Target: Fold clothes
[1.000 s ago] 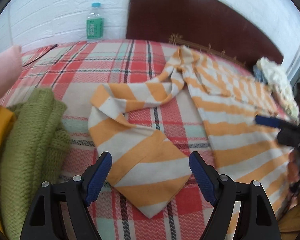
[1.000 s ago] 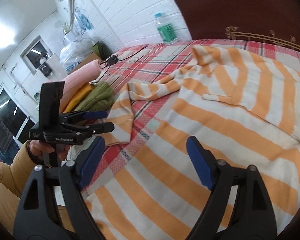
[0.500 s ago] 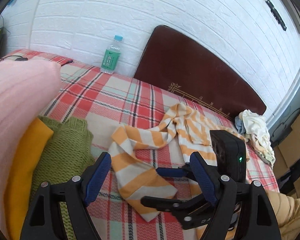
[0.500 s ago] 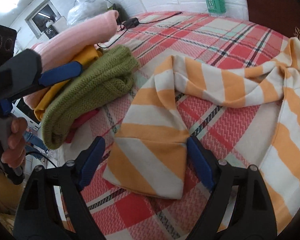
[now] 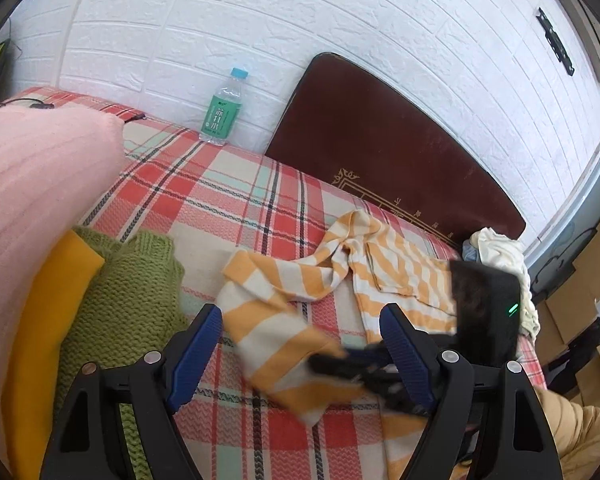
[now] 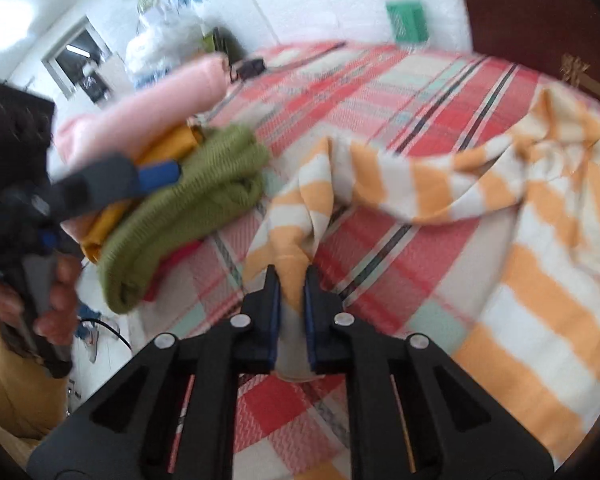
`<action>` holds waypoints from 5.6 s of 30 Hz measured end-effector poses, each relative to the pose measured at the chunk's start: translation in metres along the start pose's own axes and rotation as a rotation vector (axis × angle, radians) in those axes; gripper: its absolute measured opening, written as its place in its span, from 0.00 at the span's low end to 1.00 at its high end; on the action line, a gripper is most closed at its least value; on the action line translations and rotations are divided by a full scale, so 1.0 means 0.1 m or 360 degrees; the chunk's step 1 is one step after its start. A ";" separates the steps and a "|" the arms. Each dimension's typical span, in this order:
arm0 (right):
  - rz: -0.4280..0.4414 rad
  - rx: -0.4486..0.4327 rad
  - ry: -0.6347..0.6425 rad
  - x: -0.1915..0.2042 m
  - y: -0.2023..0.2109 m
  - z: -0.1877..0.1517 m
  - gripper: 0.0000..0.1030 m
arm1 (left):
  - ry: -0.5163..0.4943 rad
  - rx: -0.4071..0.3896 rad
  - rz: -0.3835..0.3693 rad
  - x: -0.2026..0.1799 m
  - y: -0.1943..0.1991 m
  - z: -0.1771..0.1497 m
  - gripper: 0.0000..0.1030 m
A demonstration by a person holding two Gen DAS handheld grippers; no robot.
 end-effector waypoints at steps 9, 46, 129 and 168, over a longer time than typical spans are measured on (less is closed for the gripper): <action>-0.0095 -0.0462 0.0021 -0.25 1.60 0.40 0.12 | -0.0163 0.0076 -0.0154 -0.43 -0.43 0.17 0.80; -0.0340 -0.0500 -0.0861 -2.56 2.37 -0.43 0.23 | -0.0381 0.0441 0.0255 -0.75 -2.05 0.43 0.62; 0.0040 -0.0487 -0.0866 -1.39 2.65 -2.60 0.69 | 0.0094 0.0765 -0.0762 -1.61 -0.60 -1.27 0.91; 0.0171 -0.0585 -0.0914 -1.37 2.55 -2.50 0.12 | 0.0376 0.0744 -0.0805 -1.31 -0.84 -1.26 0.14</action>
Point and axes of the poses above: each gripper's, at about its wrist camera, not at the fingertips, and y roughly against the way its jaws point, x to its left, z to its top, the point moved 1 cm from there along -y, roughly the way its jaws point, and after that the axes turned 11 degrees about -y, right-handed, at the moved point
